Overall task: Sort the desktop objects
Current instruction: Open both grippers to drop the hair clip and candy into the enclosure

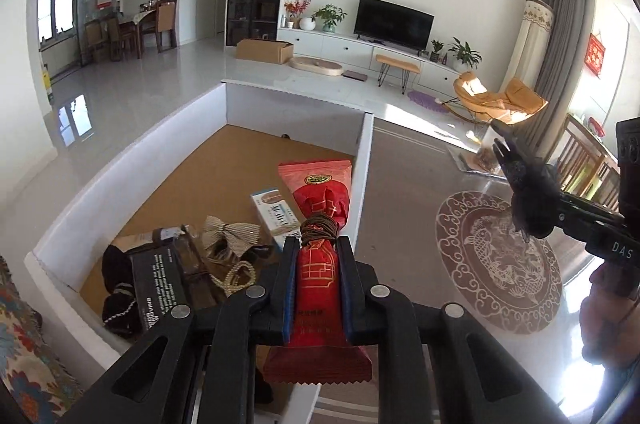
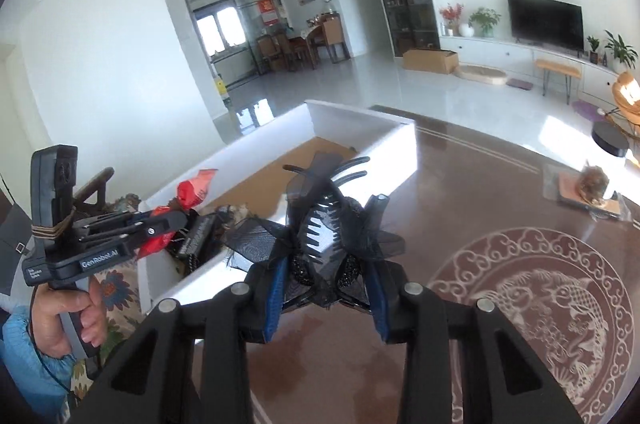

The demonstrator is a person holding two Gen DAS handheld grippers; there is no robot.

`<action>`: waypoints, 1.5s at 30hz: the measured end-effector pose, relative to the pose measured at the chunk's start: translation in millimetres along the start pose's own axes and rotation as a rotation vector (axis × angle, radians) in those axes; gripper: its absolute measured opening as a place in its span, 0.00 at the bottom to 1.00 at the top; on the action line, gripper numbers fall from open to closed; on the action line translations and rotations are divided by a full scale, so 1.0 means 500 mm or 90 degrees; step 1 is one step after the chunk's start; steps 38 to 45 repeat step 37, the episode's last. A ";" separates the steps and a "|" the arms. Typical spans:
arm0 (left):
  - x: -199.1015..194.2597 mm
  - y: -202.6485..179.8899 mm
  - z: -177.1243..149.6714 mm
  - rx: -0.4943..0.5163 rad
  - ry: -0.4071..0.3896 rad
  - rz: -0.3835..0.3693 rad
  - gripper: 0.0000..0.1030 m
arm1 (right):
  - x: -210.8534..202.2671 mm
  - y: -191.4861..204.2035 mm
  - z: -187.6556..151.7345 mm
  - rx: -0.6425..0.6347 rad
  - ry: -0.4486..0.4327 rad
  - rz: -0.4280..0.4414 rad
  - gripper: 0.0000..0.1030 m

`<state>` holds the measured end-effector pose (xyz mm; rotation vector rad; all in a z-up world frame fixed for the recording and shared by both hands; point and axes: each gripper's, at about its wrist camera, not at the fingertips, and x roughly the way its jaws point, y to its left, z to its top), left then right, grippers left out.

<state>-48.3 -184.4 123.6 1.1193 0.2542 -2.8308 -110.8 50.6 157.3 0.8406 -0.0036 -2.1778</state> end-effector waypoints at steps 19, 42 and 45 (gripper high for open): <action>0.079 0.187 -0.028 -0.109 0.120 0.177 0.85 | 0.380 0.223 0.067 -0.158 0.276 0.020 0.92; -0.008 0.126 -0.011 -0.186 0.032 0.299 1.00 | 0.347 0.191 0.093 -0.225 0.285 -0.070 0.94; -0.008 0.126 -0.011 -0.186 0.032 0.299 1.00 | 0.347 0.191 0.093 -0.225 0.285 -0.070 0.94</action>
